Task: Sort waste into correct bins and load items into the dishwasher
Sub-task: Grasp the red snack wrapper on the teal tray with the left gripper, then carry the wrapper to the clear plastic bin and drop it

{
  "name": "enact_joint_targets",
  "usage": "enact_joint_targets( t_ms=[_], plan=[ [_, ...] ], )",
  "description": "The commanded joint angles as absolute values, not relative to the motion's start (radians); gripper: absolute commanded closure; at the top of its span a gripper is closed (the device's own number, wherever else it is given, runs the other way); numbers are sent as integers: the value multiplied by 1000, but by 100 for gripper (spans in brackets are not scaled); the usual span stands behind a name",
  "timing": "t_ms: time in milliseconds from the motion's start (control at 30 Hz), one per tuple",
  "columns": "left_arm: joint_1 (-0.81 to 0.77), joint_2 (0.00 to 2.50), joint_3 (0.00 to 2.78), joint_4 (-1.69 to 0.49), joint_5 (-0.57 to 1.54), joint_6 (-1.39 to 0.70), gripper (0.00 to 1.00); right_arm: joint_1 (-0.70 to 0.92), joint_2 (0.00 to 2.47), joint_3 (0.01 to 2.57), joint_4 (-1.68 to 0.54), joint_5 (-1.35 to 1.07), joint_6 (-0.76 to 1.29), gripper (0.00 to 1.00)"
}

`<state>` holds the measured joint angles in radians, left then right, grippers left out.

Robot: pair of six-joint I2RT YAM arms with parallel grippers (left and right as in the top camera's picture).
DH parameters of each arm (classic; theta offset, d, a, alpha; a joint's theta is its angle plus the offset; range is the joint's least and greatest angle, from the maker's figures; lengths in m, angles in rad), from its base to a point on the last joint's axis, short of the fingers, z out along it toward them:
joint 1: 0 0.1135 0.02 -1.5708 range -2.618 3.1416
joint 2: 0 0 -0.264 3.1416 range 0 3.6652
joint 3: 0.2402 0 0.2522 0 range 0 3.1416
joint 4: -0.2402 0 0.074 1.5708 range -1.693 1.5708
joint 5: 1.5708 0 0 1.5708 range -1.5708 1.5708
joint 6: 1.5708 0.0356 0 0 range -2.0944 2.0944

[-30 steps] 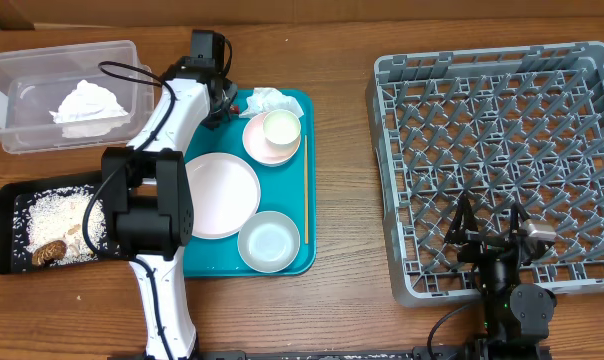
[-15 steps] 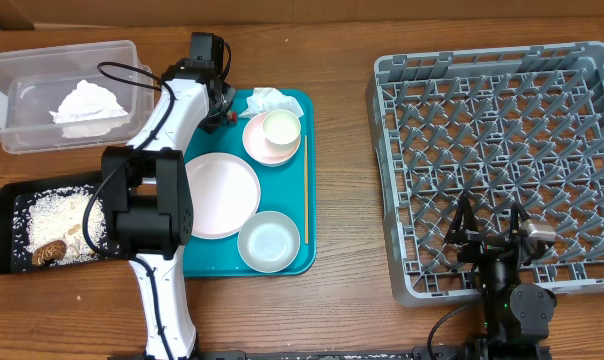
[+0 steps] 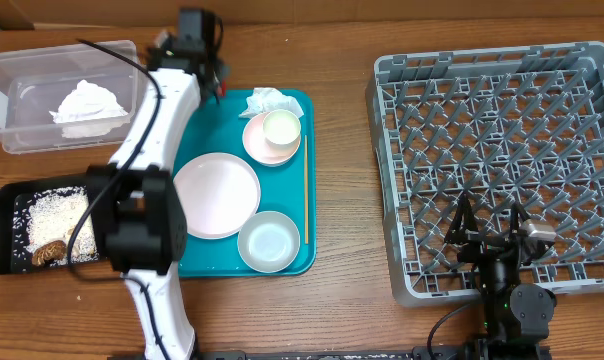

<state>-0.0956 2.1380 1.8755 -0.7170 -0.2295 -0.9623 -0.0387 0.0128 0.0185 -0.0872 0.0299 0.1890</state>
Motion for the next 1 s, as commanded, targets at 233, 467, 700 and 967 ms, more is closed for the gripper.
enact_joint_targets(
  t_ms=[233,467,700,967],
  plan=[
    [17,1970,1946,-685,-528,-828,96,-41,3,8,-80,28,186,0],
    [189,2053,1946,-661,-495,-780,85,-41,3,8,-80,28,186,0],
    [279,2106,1946,-672,-382,-702,0,-41,3,8,-80,28,186,0],
    [214,2037,1946,-669,-117,-647,0,-41,3,8,-80,28,186,0]
  ],
)
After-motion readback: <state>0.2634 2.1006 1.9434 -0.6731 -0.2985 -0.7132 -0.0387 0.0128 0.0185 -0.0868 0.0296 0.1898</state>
